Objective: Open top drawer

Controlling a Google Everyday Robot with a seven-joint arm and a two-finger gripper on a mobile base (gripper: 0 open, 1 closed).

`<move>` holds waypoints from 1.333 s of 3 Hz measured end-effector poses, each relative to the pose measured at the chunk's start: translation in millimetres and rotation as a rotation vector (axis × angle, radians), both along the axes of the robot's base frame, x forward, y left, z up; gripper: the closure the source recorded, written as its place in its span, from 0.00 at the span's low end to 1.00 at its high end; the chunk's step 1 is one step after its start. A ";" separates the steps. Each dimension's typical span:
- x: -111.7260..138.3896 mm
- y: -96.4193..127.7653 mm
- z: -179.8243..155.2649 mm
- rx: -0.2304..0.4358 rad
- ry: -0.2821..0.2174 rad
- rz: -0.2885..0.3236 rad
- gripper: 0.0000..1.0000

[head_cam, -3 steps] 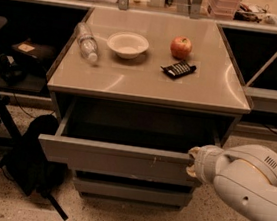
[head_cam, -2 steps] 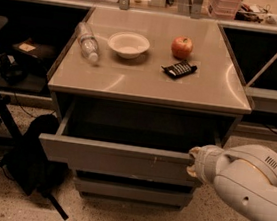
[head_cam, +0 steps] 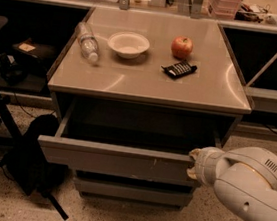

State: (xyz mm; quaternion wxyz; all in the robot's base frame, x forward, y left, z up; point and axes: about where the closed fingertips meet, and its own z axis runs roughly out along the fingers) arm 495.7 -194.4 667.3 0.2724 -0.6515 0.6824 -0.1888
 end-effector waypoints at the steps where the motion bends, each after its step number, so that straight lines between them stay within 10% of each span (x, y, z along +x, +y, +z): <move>1: -5.4 -1.0 0.3 -0.004 -0.003 -0.004 1.00; 4: -11.7 -0.5 1.2 -0.007 -0.006 -0.008 1.00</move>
Offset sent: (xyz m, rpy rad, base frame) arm -0.2640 -0.0246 -0.0710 -0.1415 -0.1342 -0.1748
